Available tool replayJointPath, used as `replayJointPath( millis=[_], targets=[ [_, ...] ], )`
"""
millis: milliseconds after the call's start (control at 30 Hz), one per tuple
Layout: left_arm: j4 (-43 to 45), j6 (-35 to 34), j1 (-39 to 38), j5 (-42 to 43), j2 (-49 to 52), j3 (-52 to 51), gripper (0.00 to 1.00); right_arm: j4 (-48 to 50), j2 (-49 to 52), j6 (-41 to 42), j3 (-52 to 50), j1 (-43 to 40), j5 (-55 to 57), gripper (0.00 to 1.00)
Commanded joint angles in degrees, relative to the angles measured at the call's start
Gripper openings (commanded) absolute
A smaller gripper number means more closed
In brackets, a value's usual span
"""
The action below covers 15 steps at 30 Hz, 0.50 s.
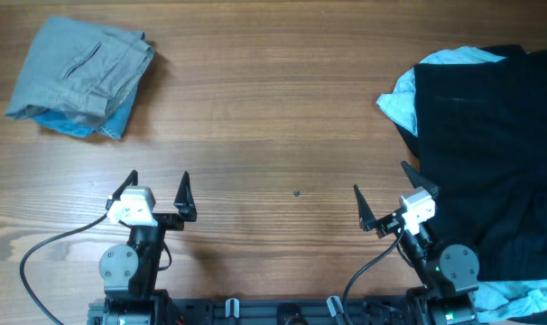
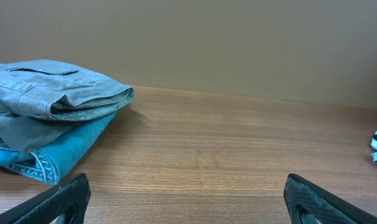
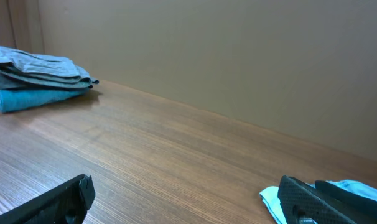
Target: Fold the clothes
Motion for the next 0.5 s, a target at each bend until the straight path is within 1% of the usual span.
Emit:
replayJointPath(
  millis=[0, 167, 233, 367, 400, 467],
  targets=[
    [-0.50, -0.31, -0.28, -0.31, -0.33, -0.07, 1.00, 0.15, -0.31, 0.28, -0.04, -0.28, -0.90, 1.00],
    [-0.50, -0.31, -0.26, -0.31, -0.33, -0.07, 1.00, 0.15, -0.31, 0.28, -0.04, -0.28, -0.90, 1.00],
    [0.83, 1.62, -0.26, -3.91, -0.35, -0.07, 1.00, 0.15, -0.31, 0.26, -0.04, -0.28, -0.90, 1.00],
    [-0.90, 1.60, -0.26, -4.17, -0.31, -0.07, 1.00, 0.15, -0.31, 0.28, -0.04, -0.28, -0.92, 1.00],
    [-0.90, 1.57, -0.26, -4.13, -0.31, -0.07, 1.00, 0.13, -0.31, -0.15, -0.04, -0.31, 0.68, 1.00],
    [-0.87, -0.98, -0.28, -2.58, -0.31, -0.07, 1.00, 0.76, -0.31, 0.35, -0.04, -0.28, 1.92, 1.00]
  ],
)
